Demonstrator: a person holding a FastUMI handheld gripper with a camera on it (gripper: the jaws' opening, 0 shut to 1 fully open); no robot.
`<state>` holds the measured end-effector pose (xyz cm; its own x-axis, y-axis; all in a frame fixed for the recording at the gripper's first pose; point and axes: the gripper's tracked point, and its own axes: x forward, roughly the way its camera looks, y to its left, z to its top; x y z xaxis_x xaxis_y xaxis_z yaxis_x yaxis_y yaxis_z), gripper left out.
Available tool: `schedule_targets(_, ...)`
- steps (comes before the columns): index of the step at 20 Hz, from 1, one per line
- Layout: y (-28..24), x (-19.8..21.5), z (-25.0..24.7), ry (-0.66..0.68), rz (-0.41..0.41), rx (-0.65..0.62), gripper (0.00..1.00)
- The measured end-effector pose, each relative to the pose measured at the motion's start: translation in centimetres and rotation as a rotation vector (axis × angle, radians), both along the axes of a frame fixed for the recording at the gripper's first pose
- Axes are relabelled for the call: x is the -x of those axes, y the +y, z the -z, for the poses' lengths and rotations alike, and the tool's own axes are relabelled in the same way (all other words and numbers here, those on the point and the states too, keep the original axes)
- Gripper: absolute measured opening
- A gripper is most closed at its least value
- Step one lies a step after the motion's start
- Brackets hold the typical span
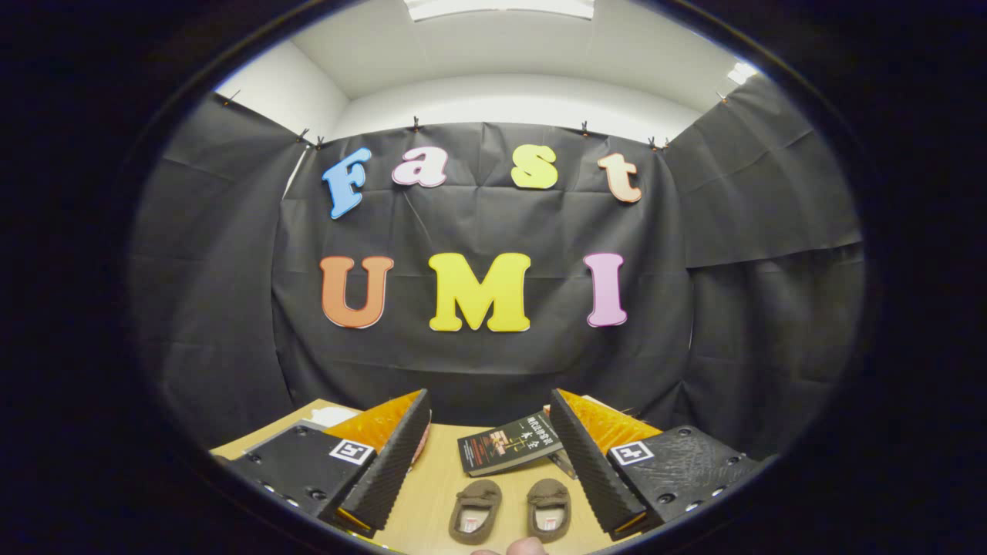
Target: Open the storage box then place both shoes into the box .Put the left shoe in first, then the right shoe, with the right side of both shoes facing outward in a uniform manner.
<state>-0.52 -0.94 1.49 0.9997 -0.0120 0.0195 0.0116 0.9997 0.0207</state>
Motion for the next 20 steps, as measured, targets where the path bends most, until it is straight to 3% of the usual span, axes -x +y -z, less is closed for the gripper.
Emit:
schedule_targets(15,1.9,-0.5,2.8,0.054,-0.046,-0.045,0.95)
schedule_targets(20,6.5,-1.9,7.1,0.135,-0.132,-0.076,0.95)
